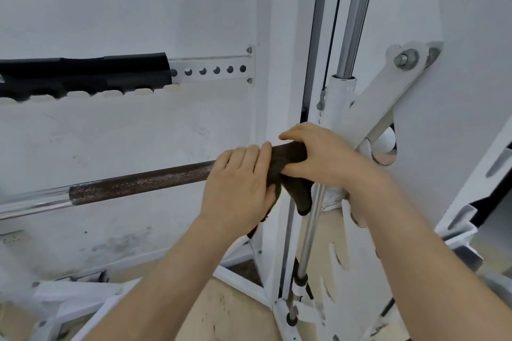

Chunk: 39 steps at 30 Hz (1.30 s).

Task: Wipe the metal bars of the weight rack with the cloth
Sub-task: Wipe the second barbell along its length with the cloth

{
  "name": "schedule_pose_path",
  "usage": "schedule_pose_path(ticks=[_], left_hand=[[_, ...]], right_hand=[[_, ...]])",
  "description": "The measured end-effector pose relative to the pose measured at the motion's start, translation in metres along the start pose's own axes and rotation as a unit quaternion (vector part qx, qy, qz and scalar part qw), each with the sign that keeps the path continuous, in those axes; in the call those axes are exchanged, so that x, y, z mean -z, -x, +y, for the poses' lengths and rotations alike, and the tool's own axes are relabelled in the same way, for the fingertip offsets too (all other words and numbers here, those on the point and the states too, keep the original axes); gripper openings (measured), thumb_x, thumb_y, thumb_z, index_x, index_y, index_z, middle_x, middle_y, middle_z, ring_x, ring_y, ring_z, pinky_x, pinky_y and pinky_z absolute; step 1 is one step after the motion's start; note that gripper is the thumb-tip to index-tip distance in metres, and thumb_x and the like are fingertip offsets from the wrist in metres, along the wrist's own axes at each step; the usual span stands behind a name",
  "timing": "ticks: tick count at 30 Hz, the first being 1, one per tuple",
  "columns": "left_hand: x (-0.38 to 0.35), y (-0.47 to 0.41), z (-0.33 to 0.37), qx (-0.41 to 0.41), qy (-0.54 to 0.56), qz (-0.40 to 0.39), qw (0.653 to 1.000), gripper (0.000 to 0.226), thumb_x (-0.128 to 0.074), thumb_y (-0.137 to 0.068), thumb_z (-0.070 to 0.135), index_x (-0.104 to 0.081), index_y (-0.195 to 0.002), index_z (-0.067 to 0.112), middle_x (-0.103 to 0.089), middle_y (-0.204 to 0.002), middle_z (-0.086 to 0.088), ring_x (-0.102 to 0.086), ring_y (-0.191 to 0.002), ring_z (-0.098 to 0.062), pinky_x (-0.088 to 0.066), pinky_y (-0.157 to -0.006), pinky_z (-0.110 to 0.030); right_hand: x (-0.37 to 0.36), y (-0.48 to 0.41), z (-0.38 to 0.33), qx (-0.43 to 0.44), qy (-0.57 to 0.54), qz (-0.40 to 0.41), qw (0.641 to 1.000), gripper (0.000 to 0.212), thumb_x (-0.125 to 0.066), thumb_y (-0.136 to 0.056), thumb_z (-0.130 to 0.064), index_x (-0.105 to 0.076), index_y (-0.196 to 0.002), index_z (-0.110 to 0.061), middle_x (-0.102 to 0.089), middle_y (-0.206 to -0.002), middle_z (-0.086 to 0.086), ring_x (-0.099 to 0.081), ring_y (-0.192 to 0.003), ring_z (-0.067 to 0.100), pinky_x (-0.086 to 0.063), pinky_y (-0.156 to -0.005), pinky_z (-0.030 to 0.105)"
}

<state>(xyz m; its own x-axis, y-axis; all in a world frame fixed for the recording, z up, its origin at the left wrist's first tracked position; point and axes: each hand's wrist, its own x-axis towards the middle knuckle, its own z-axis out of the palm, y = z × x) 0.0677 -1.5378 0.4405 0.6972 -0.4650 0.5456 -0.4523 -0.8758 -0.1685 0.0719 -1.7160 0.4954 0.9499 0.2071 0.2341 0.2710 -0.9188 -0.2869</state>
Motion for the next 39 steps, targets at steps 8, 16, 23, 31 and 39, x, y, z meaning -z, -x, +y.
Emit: schedule_pose_path(ticks=[8, 16, 23, 31, 39], left_hand=[[0.046, -0.036, -0.024, 0.094, 0.011, -0.299, 0.950, 0.043, -0.052, -0.081, 0.055, -0.040, -0.104, 0.020, -0.048, -0.088, 0.007, -0.050, -0.082, -0.020, -0.035, -0.075, -0.037], [0.000, -0.065, 0.063, -0.008, -0.077, -0.071, 0.995, 0.031, -0.054, -0.091, 0.017, -0.043, -0.119, 0.009, -0.056, -0.097, -0.004, -0.057, -0.086, -0.022, -0.035, -0.067, -0.030], [0.002, -0.097, 0.049, 0.001, 0.038, -0.151, 0.988, 0.015, -0.045, -0.095, 0.025, -0.049, -0.082, 0.019, -0.049, -0.070, 0.003, -0.041, -0.057, -0.014, -0.032, -0.056, -0.030], [0.015, -0.034, -0.037, 0.097, -0.002, -0.146, 0.985, 0.027, -0.058, -0.083, 0.050, -0.054, -0.078, 0.023, -0.052, -0.064, 0.006, -0.050, -0.057, -0.016, -0.027, -0.049, -0.024], [0.034, -0.070, -0.058, 0.137, 0.221, -0.450, 0.854, 0.033, -0.074, -0.071, 0.048, -0.071, -0.082, 0.017, -0.071, -0.077, 0.000, -0.069, -0.071, -0.019, -0.058, -0.071, -0.033]], right_hand=[[-0.011, 0.016, 0.007, -0.070, -0.146, 0.248, 0.955, 0.037, -0.053, -0.092, -0.013, -0.061, -0.127, -0.019, -0.057, -0.131, -0.005, -0.052, -0.115, 0.007, -0.038, -0.100, 0.020], [-0.041, 0.006, 0.021, -0.083, -0.123, 0.318, 0.936, 0.026, -0.044, -0.093, -0.001, -0.062, -0.111, -0.006, -0.061, -0.114, 0.008, -0.047, -0.094, 0.010, -0.028, -0.070, 0.015], [-0.044, 0.007, 0.016, -0.101, -0.110, 0.314, 0.938, 0.035, -0.037, -0.101, -0.017, -0.052, -0.133, -0.014, -0.054, -0.134, 0.004, -0.050, -0.119, 0.017, -0.036, -0.089, 0.027], [-0.047, -0.014, -0.010, -0.012, 0.051, 0.233, 0.971, 0.044, -0.031, -0.101, -0.033, -0.043, -0.062, -0.017, -0.048, -0.067, 0.001, -0.047, -0.064, 0.026, -0.044, -0.071, 0.042], [-0.059, -0.034, -0.029, -0.001, 0.191, 0.210, 0.959, 0.067, -0.013, -0.096, -0.049, -0.047, -0.049, -0.016, -0.036, -0.041, -0.002, -0.031, -0.036, 0.018, -0.015, -0.045, 0.025]])
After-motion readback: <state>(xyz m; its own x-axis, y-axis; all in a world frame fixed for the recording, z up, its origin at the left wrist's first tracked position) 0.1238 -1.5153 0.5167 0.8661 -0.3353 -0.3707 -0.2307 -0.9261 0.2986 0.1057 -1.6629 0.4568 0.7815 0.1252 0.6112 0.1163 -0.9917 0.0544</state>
